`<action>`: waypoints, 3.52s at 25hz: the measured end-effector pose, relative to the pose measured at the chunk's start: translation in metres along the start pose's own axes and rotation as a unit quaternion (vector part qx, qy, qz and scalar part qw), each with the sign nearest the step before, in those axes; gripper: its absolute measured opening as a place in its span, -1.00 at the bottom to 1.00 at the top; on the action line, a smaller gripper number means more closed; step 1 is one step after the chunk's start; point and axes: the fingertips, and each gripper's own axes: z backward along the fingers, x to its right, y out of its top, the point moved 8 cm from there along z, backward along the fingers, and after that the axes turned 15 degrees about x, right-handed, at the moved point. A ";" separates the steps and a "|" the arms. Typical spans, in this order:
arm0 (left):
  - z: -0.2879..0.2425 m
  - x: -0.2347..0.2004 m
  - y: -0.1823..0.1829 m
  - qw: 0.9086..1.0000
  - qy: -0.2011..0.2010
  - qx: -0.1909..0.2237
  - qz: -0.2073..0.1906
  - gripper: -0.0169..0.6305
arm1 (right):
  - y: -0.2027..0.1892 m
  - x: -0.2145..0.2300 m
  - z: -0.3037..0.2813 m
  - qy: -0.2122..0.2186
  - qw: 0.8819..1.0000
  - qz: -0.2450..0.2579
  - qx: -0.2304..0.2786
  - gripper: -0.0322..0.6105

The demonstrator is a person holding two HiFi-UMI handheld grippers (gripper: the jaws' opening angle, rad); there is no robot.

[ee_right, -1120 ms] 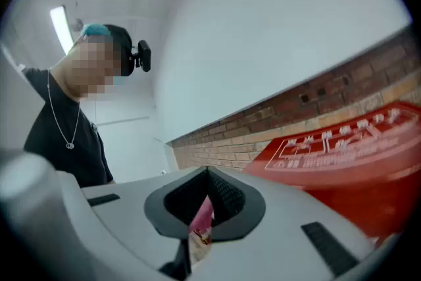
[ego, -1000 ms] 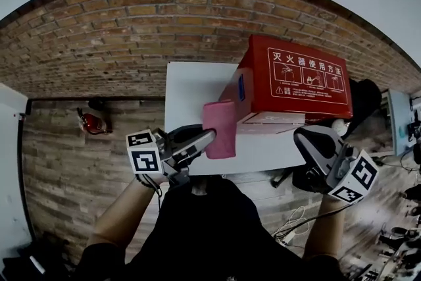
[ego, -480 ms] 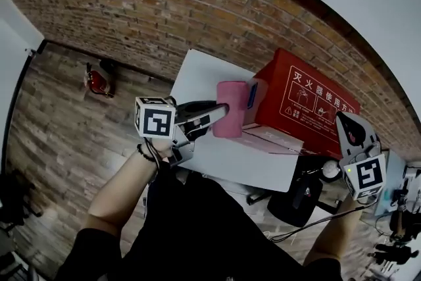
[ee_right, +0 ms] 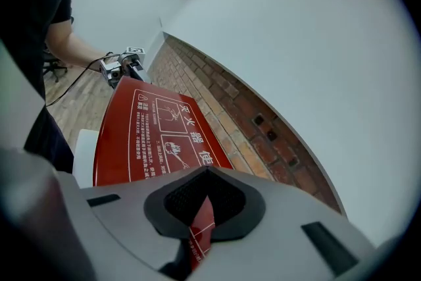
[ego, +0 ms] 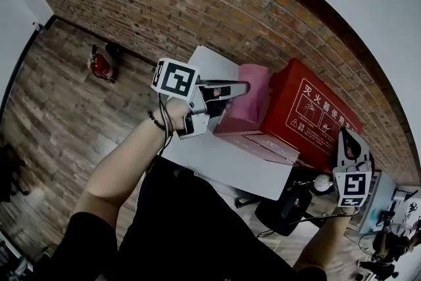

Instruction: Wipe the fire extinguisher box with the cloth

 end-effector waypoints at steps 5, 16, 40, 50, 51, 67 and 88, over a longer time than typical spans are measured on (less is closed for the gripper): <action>-0.019 -0.014 0.022 1.000 -0.004 -0.022 0.014 -0.79 | -0.005 -0.002 -0.002 -0.010 1.000 -0.013 -0.017 -0.84; -0.056 -0.033 0.030 0.995 -0.026 -0.060 0.072 -0.79 | -0.009 -0.001 -0.005 -0.005 0.998 -0.057 -0.024 -0.85; -0.085 -0.033 0.009 0.993 -0.060 -0.059 0.078 -0.79 | -0.006 -0.003 -0.009 -0.018 0.997 -0.072 -0.036 -0.85; -0.072 -0.070 0.002 0.996 -0.016 -0.065 0.054 -0.79 | -0.005 -0.005 -0.009 -0.025 0.996 -0.072 -0.036 -0.85; -0.071 -0.073 0.002 0.996 -0.013 -0.064 0.054 -0.79 | -0.005 -0.005 -0.009 -0.025 0.996 -0.072 -0.035 -0.85; -0.058 -0.109 -0.009 0.996 0.004 -0.094 0.009 -0.79 | -0.004 -0.004 -0.008 -0.025 0.996 -0.077 -0.033 -0.85; -0.047 -0.154 -0.031 0.991 0.050 -0.122 -0.034 -0.79 | -0.005 -0.004 -0.009 -0.024 0.996 -0.077 -0.033 -0.85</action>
